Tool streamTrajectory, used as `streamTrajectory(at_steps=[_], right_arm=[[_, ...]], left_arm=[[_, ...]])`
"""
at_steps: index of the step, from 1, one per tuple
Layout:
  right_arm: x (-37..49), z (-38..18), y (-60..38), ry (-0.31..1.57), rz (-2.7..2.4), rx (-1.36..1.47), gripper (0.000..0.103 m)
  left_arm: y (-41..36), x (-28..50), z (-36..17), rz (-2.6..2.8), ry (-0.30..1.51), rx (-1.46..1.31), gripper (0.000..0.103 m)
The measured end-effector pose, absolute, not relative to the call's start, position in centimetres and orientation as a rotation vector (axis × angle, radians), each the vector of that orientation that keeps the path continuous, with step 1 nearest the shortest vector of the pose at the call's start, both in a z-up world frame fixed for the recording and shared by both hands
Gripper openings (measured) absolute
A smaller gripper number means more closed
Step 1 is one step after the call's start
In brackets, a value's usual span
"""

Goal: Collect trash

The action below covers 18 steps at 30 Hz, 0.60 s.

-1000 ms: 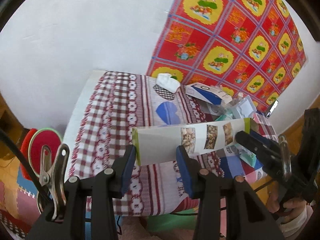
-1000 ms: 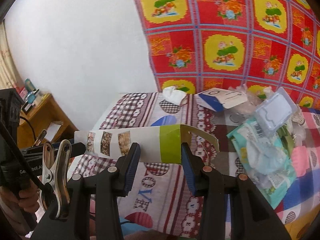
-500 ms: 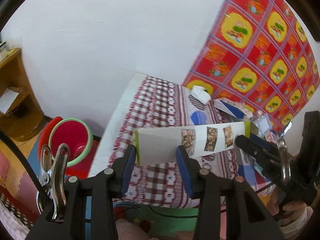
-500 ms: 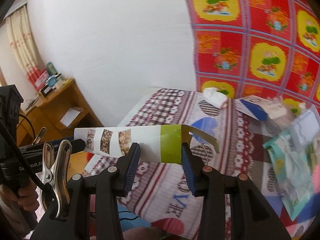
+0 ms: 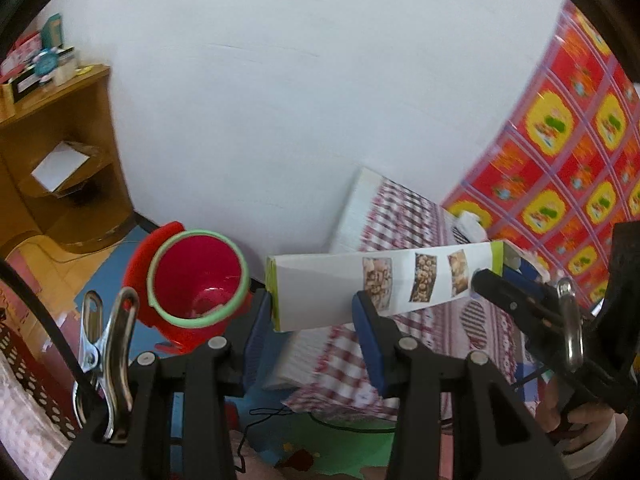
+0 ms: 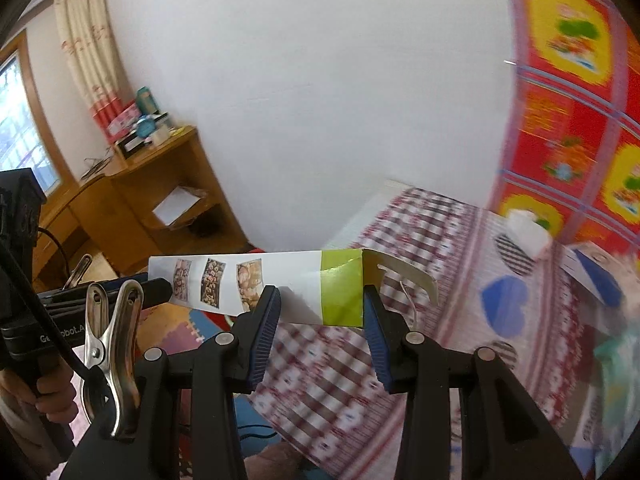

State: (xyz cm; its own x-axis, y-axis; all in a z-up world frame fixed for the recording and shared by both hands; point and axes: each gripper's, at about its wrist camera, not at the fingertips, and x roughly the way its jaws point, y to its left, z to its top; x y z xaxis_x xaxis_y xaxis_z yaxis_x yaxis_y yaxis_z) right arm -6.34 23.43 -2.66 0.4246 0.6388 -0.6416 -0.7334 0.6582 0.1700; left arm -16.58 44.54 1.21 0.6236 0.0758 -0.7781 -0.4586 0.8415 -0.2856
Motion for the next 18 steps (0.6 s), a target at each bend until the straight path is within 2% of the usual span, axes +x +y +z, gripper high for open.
streamTrajectory(at_steps=[18], right_arm=[[-5.4, -5.6, 40.3, 0.815, 0.99, -0.29, 0.043]], left_arm=[[58.2, -19.0, -3.9, 0.454, 0.897, -0.628, 0.044]])
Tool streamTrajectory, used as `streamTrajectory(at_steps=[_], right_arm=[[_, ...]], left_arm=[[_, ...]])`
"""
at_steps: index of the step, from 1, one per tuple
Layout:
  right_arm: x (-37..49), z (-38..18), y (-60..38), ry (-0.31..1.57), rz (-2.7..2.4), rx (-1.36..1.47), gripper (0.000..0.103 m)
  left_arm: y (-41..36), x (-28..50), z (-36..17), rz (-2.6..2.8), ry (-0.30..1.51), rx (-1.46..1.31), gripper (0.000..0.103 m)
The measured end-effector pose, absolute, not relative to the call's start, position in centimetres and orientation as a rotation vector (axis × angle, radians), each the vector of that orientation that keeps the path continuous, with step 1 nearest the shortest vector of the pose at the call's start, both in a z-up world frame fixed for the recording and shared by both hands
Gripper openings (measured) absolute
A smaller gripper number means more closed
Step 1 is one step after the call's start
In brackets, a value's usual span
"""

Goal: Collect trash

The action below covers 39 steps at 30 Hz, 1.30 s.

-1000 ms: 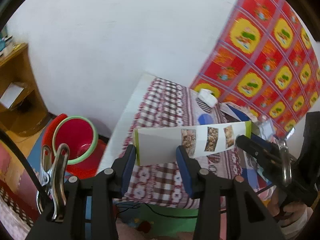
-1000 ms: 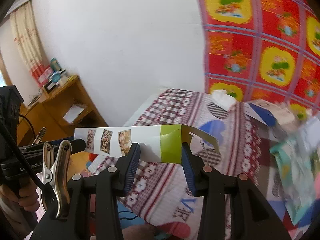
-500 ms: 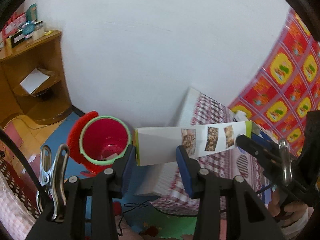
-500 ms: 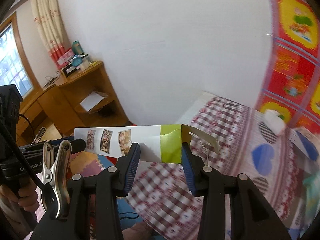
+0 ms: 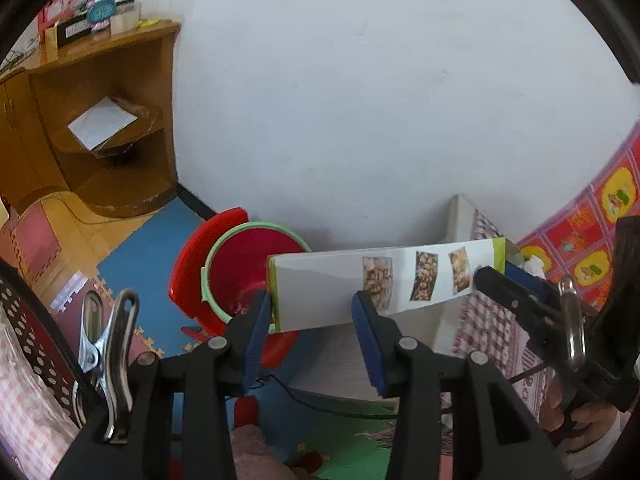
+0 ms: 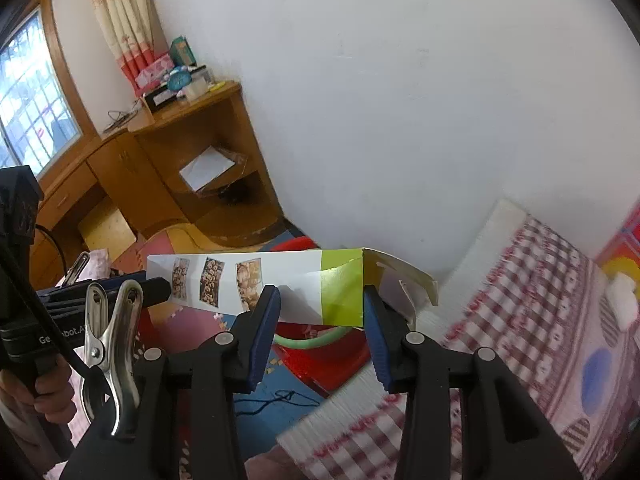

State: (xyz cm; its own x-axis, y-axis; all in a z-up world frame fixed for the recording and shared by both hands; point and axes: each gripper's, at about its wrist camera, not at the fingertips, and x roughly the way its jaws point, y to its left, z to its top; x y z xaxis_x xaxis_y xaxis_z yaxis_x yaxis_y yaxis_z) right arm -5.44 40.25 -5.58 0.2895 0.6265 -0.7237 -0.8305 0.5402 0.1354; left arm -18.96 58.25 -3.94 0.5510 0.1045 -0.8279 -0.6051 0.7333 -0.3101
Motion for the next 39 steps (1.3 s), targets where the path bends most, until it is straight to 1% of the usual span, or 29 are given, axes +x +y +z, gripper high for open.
streamTrajectory(at_steps=[17, 27, 39], right_arm=[[-1.6, -11.1, 48.7, 0.923, 0.964, -0.384, 0.043], [0.8, -14.3, 52.9, 0.99, 0.928, -0.422, 0.044], [2.4, -17.5, 55.0, 1.064, 0.885, -0.452, 0.043]], left_arm=[[65.4, -15.1, -11.0, 0.426, 0.993, -0.675, 0.044], [68.2, -13.0, -14.9, 0.395, 1.044, -0.702, 0.044], [69.7, -11.5, -19.0, 0.356, 1.089, -0.711, 0.044]])
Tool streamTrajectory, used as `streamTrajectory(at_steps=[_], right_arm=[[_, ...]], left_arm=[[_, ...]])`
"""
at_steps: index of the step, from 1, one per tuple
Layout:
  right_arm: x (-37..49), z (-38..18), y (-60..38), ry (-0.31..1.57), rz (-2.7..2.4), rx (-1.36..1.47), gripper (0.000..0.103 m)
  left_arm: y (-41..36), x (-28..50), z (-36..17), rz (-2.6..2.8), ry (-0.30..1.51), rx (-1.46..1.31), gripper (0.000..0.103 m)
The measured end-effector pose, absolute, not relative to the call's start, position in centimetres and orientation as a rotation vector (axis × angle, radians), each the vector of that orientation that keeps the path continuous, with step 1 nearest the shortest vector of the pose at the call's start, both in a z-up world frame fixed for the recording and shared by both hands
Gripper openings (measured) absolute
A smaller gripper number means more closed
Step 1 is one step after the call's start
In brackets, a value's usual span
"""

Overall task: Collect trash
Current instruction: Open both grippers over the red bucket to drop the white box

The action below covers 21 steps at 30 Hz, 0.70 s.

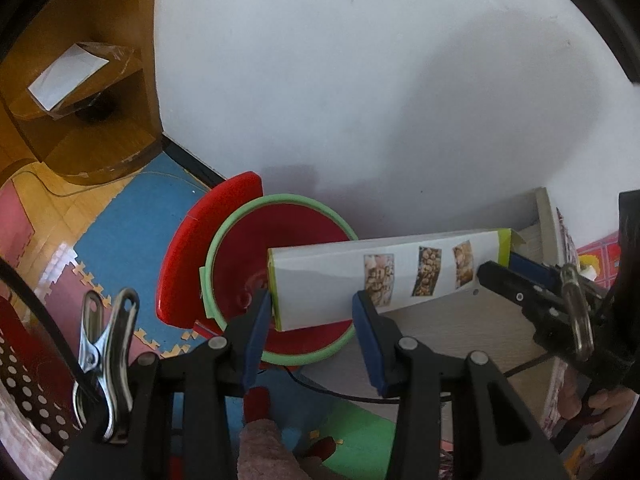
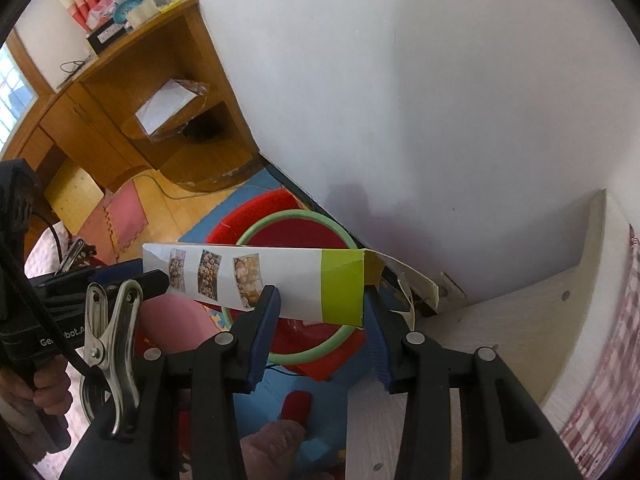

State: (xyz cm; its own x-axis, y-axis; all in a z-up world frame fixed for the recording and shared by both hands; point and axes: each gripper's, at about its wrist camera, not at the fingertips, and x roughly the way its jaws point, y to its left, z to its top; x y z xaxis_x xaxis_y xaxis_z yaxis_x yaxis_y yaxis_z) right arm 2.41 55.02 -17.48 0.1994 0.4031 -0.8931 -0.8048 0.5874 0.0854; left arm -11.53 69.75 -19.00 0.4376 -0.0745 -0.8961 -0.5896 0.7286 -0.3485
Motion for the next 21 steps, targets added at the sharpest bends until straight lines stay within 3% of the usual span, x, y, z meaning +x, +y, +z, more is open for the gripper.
streamTrajectory(at_steps=[21], right_arm=[[4.7, -21.6, 57.5, 1.141, 0.816, -0.432, 0.043]], left_arm=[[71.3, -9.8, -23.3, 0.331, 1.167, -0.684, 0.045]])
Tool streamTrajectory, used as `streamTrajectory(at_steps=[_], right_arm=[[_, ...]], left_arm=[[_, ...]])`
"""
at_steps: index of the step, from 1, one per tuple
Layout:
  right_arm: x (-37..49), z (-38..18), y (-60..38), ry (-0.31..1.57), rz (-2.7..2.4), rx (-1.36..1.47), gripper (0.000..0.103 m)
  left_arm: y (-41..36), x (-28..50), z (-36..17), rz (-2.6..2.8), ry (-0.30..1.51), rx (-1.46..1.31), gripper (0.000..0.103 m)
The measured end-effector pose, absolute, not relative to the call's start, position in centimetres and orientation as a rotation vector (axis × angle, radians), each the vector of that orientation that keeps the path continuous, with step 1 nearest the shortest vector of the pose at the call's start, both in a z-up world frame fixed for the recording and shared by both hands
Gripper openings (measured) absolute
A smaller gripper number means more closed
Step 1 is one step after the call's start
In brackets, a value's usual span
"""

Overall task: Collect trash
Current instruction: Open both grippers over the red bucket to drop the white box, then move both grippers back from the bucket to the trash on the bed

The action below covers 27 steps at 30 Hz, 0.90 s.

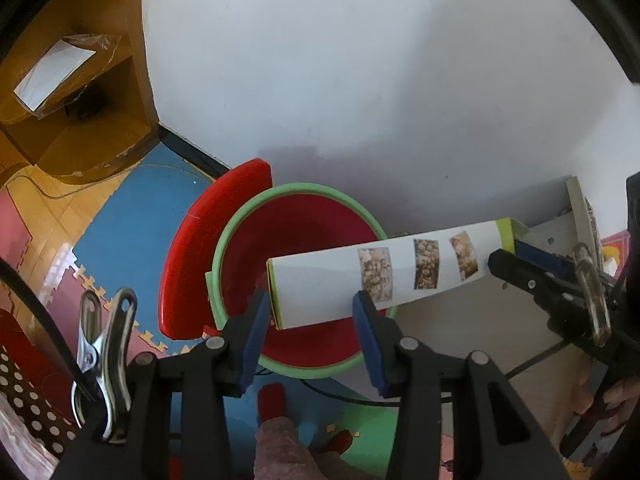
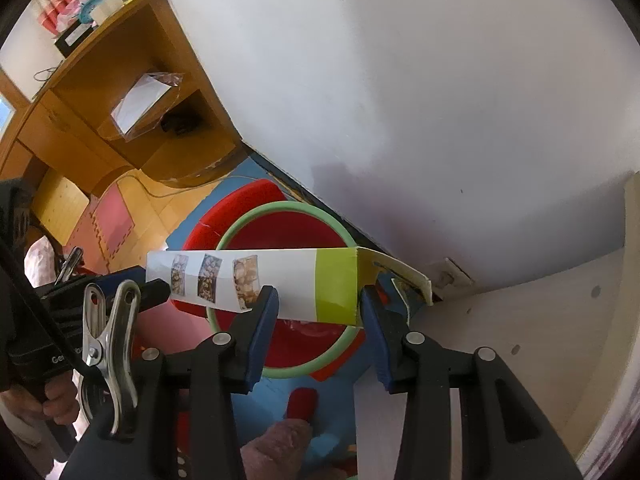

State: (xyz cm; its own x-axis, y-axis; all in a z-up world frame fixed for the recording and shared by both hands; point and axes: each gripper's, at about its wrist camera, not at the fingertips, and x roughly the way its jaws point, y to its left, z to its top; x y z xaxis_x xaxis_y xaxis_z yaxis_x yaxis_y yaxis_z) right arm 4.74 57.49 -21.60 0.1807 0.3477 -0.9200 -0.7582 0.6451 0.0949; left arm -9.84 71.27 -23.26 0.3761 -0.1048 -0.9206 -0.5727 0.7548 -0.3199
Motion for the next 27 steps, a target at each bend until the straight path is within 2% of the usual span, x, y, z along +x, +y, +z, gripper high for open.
streamTrajectory(at_steps=[13, 27], right_arm=[[4.8, -21.3, 57.7, 1.151, 0.836, -0.402, 0.043], [3.0, -20.0, 57.0, 1.149, 0.874, -0.361, 0.043]], left_arm=[[70.9, -9.4, -23.5, 0.319, 1.194, -0.662, 0.045], [68.7, -8.9, -21.1, 0.323, 1.195, -0.583, 0.045]])
